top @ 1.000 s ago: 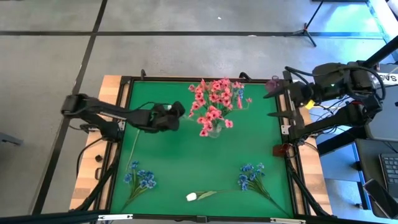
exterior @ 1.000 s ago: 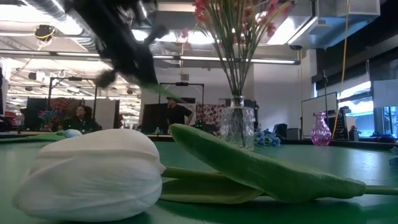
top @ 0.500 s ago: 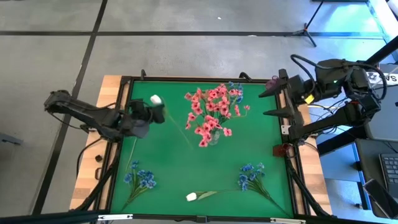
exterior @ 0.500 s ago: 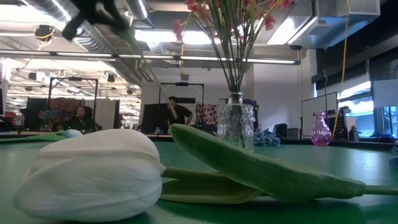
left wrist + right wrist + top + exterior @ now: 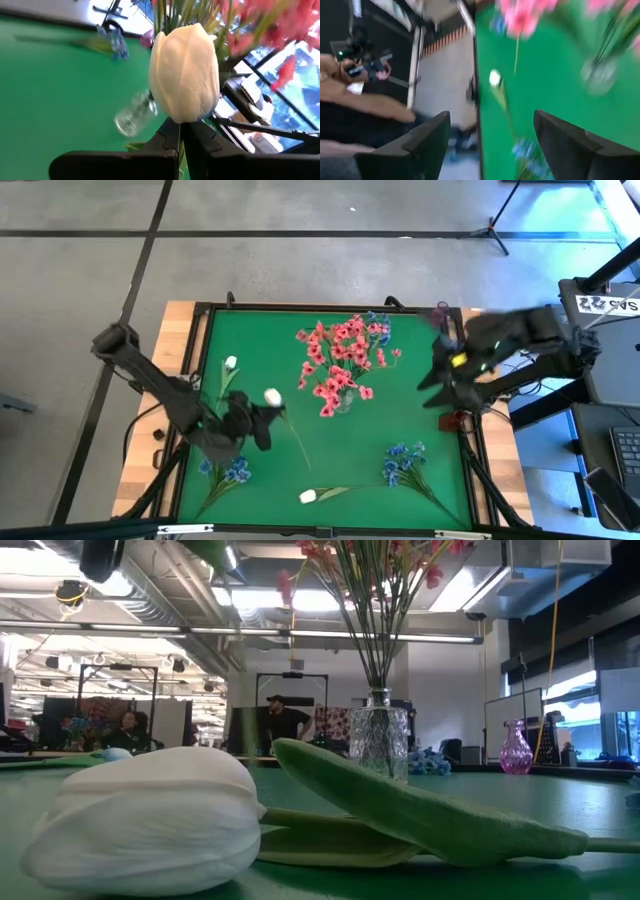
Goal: Sort flowers into vase by color
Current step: Put the top right white flower into the purple vase
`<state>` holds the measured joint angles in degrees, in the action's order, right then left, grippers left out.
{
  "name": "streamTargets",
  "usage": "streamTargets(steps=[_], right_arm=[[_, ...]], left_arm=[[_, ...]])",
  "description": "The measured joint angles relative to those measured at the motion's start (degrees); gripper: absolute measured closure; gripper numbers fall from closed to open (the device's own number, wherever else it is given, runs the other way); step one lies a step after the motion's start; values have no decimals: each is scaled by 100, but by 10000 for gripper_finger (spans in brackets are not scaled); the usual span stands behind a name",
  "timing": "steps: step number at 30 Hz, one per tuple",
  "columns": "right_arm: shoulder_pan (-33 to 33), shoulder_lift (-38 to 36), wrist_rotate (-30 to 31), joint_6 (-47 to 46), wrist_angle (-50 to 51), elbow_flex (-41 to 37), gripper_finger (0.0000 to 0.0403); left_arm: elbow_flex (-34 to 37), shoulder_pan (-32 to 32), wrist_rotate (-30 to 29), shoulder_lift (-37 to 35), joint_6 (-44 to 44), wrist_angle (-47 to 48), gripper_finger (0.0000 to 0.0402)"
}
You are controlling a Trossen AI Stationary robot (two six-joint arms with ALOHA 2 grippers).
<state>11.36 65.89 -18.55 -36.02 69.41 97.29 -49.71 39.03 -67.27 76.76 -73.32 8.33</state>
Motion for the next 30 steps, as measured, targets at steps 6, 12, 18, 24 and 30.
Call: streamTargets(steps=[6,12,18,24,30], right_arm=[[1146,0,851,-980,-336,-883,116],[1937,0,1680,-1500,-1337,-1767,116],[2427,0,2417,-1654,-2515,-2663,116],[2502,274,2876,-1778,-3445,-3383,116],[2500,957,3575,-1778,-3848,-3633,116]], left_arm=[[0,-117,-349,1222,-150,-2331,397],[0,-468,-546,2076,-658,-3698,396],[0,-680,-117,2594,-1311,-3712,384],[2,-862,850,2926,-1419,-3702,332],[2,-1046,1873,3003,-1318,-3173,277]])
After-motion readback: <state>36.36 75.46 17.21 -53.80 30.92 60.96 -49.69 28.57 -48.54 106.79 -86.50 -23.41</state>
